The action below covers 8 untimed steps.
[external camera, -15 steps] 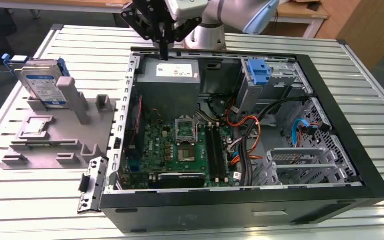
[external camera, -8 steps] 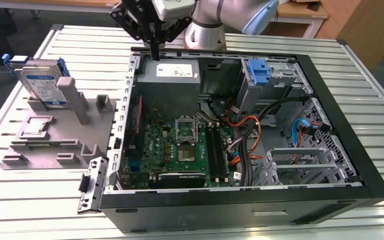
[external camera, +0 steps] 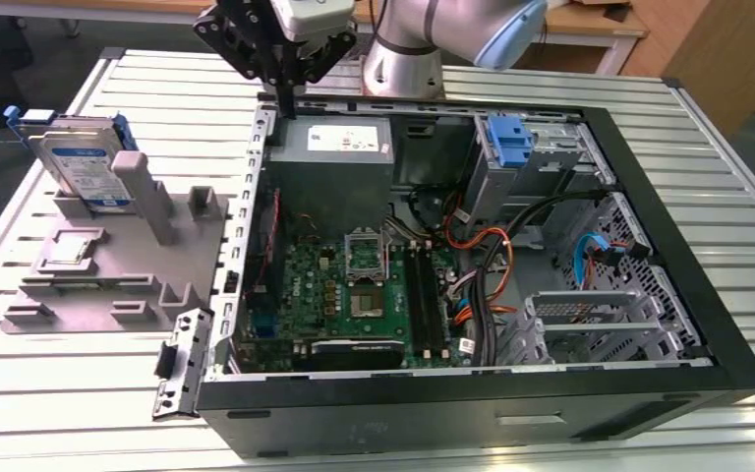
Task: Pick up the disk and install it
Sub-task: 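Reach for the disk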
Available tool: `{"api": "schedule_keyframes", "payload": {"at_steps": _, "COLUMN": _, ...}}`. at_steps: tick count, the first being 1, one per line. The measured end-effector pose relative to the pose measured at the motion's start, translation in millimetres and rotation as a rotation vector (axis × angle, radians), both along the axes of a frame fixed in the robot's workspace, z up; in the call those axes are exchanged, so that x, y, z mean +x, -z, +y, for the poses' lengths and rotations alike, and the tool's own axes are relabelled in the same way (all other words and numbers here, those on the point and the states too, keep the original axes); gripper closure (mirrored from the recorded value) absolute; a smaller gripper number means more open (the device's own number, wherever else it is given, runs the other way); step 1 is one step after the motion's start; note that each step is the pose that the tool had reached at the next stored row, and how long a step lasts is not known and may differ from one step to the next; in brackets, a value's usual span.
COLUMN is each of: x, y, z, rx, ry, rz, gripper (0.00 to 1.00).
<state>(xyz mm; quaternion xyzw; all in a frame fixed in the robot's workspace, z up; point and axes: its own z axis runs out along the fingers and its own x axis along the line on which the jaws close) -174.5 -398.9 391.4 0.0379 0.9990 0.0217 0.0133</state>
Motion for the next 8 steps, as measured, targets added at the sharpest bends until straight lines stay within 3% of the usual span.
{"api": "schedule_keyframes", "payload": {"at_steps": 8, "x": -16.2, "y": 1.1, "z": 0.0, "rx": 0.0001, "ry": 0.000, "rz": 0.0000, "gripper": 0.89}}
